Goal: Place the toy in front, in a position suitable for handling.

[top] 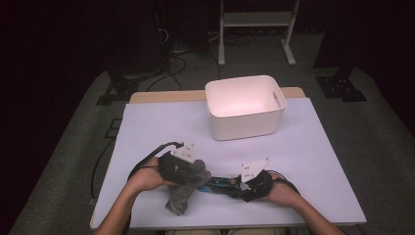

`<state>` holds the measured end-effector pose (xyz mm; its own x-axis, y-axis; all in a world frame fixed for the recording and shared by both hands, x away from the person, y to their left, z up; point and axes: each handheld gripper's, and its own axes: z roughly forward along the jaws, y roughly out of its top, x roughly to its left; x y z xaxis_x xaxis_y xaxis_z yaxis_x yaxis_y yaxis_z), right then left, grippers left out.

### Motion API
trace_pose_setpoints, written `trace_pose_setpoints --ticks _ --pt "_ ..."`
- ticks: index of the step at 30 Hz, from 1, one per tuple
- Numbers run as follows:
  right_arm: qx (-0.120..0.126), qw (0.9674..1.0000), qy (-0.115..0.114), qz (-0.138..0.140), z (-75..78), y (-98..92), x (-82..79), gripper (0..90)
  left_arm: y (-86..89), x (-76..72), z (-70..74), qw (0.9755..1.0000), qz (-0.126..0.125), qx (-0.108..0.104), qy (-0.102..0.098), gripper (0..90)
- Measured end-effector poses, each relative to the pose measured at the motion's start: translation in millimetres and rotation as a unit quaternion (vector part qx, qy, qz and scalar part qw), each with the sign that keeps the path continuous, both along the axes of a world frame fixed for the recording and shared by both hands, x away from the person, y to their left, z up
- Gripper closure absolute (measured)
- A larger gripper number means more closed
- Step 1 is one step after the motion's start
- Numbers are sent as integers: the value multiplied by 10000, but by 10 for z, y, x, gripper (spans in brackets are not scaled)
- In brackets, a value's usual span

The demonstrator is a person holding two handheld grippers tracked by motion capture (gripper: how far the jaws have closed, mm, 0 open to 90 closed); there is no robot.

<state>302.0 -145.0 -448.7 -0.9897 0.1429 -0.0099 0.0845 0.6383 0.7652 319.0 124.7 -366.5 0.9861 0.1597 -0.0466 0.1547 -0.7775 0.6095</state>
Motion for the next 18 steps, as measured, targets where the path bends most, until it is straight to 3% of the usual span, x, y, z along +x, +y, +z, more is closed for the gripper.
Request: trace_pose_setpoints --ticks 1,5,12,18 --pt "14 10000 17 -33 -4 -3 5 560 -75 4 -1 9997 -36 229 -110 774" --pt "34 10000 36 -53 -5 -35 16 548 -78 7 6 9994 3 310 -140 774" --pt "274 9995 93 -99 64 -164 6 540 5 -34 -12 9998 35 189 -102 771" --pt "228 9996 105 -96 56 -146 1 566 -183 -40 41 9996 -195 86 -174 773"
